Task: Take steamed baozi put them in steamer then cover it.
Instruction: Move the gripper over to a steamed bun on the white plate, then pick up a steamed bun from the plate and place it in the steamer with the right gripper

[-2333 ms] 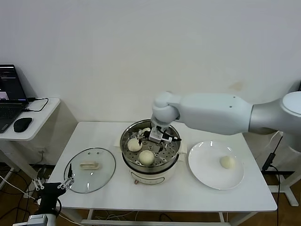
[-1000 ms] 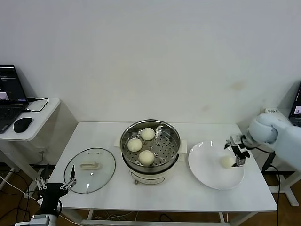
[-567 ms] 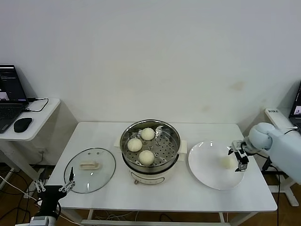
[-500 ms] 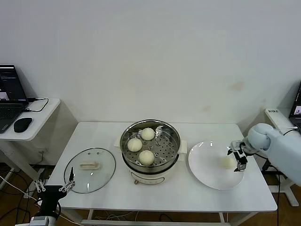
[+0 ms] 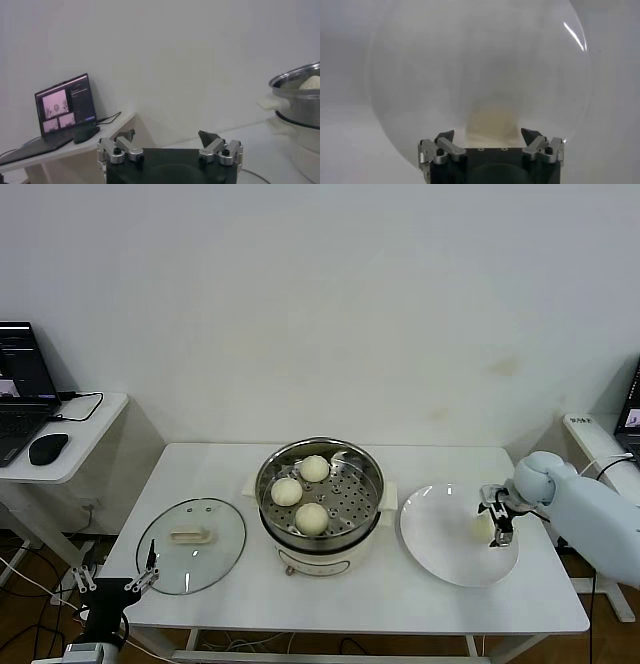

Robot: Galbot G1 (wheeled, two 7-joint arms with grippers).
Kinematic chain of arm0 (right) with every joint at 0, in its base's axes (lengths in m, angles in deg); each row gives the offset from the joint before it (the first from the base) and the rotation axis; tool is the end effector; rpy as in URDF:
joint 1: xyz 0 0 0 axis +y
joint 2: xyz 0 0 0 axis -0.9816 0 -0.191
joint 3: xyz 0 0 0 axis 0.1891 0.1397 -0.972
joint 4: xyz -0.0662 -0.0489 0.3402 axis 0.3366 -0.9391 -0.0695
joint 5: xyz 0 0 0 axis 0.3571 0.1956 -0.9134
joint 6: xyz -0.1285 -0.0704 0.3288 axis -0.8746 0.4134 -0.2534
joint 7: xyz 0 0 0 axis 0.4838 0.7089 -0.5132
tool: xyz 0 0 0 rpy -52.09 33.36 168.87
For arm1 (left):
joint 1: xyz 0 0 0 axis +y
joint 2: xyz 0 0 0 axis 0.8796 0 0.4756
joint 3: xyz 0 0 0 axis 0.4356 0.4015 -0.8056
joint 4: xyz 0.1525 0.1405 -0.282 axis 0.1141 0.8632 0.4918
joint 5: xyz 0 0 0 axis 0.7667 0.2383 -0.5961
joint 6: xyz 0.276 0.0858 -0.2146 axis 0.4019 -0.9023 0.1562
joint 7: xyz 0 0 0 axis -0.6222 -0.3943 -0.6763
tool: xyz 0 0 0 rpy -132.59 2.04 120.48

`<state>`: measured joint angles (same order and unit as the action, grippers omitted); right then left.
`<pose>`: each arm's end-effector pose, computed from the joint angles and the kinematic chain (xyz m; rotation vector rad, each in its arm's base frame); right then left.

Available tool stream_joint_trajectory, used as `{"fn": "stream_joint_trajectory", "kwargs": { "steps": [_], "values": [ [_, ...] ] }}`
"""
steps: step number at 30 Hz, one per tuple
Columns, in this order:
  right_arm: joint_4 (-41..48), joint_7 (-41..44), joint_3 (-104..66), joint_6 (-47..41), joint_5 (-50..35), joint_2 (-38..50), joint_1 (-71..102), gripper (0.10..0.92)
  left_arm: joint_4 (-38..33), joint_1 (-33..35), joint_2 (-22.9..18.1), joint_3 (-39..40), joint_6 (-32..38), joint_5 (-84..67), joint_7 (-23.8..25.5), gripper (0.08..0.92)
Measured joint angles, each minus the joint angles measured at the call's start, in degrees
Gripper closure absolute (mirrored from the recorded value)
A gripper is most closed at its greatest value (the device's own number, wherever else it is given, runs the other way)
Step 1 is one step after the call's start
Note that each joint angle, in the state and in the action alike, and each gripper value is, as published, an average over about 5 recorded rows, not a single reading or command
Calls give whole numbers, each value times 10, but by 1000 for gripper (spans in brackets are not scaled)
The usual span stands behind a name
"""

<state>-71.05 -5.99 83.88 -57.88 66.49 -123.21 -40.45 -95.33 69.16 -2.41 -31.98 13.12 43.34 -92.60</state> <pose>0.5207 -0.2096 -0.2483 1.1230 -1.3234 1.4039 0.1429 0.1247 -0.3013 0.2579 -3.0338 -0.5131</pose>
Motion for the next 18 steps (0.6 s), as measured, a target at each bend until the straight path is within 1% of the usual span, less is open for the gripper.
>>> {"fn": "stream_joint_trajectory", "kwargs": {
  "steps": [5, 12, 15, 18],
  "values": [
    [10, 0, -3, -4, 7, -6, 1, 273, 1, -1, 0, 0, 0, 0, 0, 177],
    [15, 2, -7, -7, 10, -10, -1, 411, 0, 0, -2, -2, 0, -1, 0, 177],
    [15, 3, -6, -8, 10, -10, -3, 435, -1, 1, -1, -3, 0, -1, 0, 177],
    [12, 5, -4, -12, 8, -6, -6, 439, -2, 1, -1, -4, 0, -1, 0, 177]
  ]
}}
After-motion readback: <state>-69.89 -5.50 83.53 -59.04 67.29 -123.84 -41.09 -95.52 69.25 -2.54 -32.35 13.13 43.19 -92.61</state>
